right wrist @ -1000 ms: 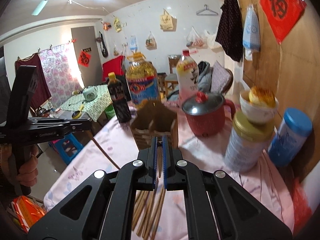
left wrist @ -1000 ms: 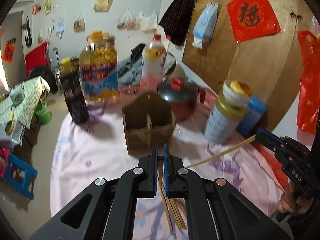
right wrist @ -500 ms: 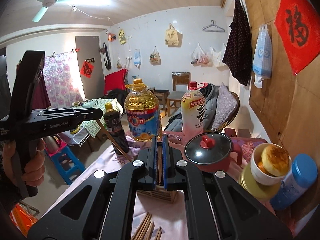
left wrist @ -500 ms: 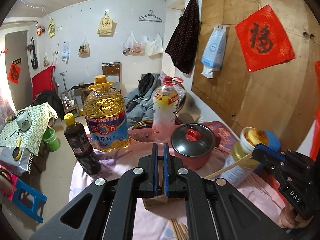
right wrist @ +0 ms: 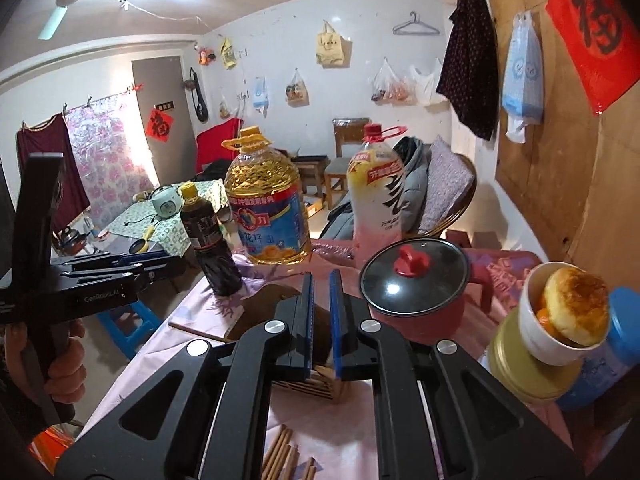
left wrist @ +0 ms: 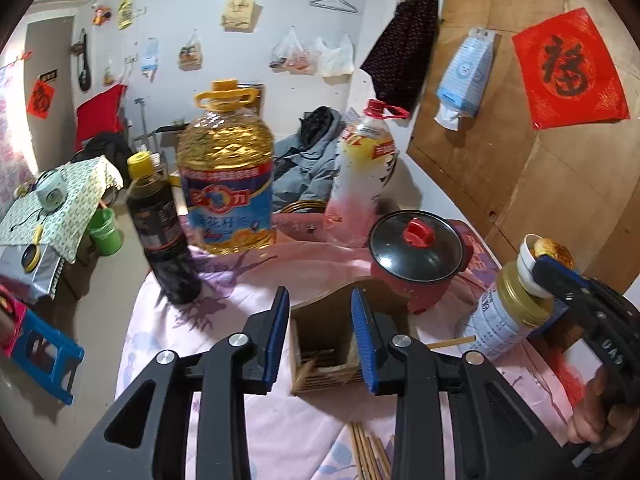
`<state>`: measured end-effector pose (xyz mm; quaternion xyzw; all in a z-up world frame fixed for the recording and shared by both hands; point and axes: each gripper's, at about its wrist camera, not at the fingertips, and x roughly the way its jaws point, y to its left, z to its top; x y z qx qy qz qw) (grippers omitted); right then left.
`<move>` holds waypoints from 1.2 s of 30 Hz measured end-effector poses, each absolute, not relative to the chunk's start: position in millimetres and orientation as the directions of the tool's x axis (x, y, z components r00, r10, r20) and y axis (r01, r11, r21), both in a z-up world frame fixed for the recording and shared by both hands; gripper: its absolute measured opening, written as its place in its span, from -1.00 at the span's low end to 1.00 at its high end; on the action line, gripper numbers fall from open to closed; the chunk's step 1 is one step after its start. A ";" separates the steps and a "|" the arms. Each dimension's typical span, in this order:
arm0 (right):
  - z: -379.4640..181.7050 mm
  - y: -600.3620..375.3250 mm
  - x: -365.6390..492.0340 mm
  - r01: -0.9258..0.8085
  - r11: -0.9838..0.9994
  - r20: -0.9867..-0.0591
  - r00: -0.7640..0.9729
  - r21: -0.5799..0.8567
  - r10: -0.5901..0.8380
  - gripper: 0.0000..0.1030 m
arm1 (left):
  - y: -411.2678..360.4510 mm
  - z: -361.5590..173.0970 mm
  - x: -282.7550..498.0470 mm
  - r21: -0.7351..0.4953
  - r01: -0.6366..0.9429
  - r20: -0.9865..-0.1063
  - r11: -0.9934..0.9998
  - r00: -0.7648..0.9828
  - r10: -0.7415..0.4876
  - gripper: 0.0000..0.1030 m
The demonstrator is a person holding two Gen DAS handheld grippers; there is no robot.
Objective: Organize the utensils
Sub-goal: 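Open the left gripper over the holder while the right gripper releases its chopstick, then move both open grippers back down to the remaining chopsticks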
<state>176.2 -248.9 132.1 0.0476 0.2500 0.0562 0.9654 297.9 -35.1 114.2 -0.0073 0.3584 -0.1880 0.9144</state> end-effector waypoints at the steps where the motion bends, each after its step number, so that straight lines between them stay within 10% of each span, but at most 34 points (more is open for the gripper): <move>1: 130.6 -251.5 170.6 -0.079 0.989 -0.479 0.868 0.126 0.131 -0.77 | -32.1 113.3 295.0 -0.151 0.331 -0.653 0.931 0.674 -0.345 -0.37; 19: -23.6 -262.8 59.3 -0.112 0.978 -0.748 0.631 0.178 0.208 -0.67 | -9.4 -34.3 142.3 -0.114 0.165 -0.874 0.980 0.452 -0.178 -0.16; 36: -38.3 -285.9 -24.3 0.075 0.990 -0.799 0.599 0.118 0.050 -0.49 | -52.1 -124.9 95.5 -0.187 0.409 -0.902 0.893 0.289 -0.321 -0.26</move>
